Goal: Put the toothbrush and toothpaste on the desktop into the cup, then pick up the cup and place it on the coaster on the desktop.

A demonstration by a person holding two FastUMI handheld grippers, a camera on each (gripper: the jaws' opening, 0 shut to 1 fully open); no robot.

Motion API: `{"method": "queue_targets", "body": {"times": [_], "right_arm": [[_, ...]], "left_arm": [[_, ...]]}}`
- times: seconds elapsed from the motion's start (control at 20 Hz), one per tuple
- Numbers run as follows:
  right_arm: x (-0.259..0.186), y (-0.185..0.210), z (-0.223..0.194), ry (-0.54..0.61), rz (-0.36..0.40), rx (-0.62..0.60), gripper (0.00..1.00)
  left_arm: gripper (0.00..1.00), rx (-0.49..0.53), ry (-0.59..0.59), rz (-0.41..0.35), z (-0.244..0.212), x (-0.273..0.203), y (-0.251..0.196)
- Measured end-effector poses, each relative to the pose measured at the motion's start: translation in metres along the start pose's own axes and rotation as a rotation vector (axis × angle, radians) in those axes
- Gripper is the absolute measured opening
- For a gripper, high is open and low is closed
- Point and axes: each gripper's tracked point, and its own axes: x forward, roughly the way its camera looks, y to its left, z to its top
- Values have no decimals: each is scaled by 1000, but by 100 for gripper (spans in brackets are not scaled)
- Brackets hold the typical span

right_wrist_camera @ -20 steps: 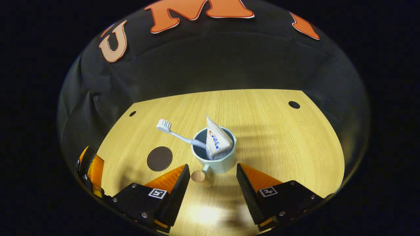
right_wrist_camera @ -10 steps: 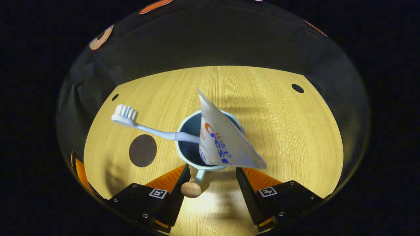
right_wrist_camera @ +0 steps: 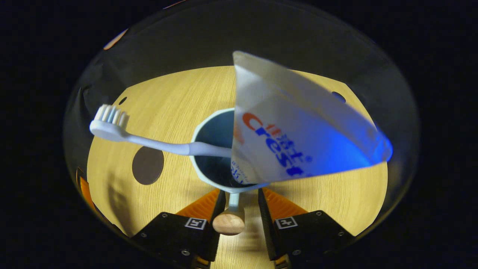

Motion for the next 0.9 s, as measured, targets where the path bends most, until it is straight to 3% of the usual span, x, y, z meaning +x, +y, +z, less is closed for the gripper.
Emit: {"method": "queue_targets", "body": {"times": [0.2, 0.6, 0.9], "right_arm": [[6, 6, 0, -3, 3, 2, 29], [4, 4, 6, -54, 1, 6, 25], [8, 8, 16, -98, 55, -28, 24]], "left_arm": [[97, -3, 16, -6, -4, -2, -3], [100, 24, 4, -11, 0, -5, -4], [100, 31, -19, -29, 3, -8, -6]]}}
